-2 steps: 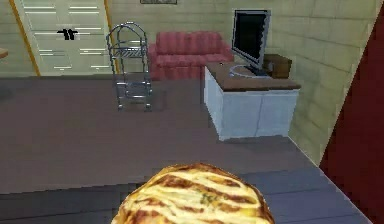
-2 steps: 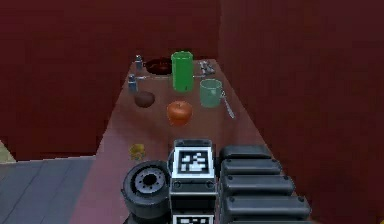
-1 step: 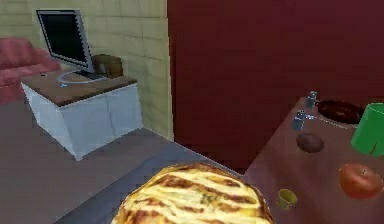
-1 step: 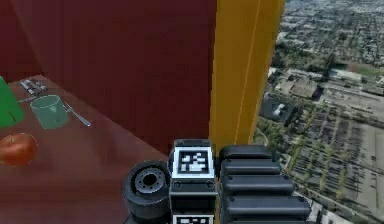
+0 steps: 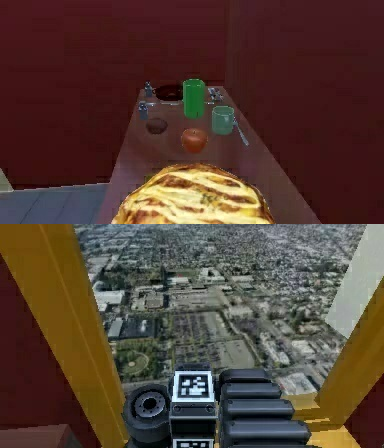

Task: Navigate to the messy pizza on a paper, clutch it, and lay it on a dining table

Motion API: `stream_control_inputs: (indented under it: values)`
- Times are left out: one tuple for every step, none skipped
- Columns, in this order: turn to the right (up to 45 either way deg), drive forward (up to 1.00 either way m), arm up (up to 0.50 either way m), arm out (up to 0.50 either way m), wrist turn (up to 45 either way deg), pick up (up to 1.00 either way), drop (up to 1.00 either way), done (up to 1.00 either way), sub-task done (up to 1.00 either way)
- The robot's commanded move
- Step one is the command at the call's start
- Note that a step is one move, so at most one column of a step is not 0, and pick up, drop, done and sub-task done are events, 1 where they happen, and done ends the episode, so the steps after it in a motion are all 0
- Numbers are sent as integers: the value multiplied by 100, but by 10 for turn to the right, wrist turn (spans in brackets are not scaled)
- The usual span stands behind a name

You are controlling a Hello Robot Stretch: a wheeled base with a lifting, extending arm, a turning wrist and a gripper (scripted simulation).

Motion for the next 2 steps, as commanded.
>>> stream_control_inputs:
  values:
    - [150, 0, 0, 0, 0, 0, 0, 0, 0]
    - [-450, 0, 0, 0, 0, 0, 0, 0, 0]
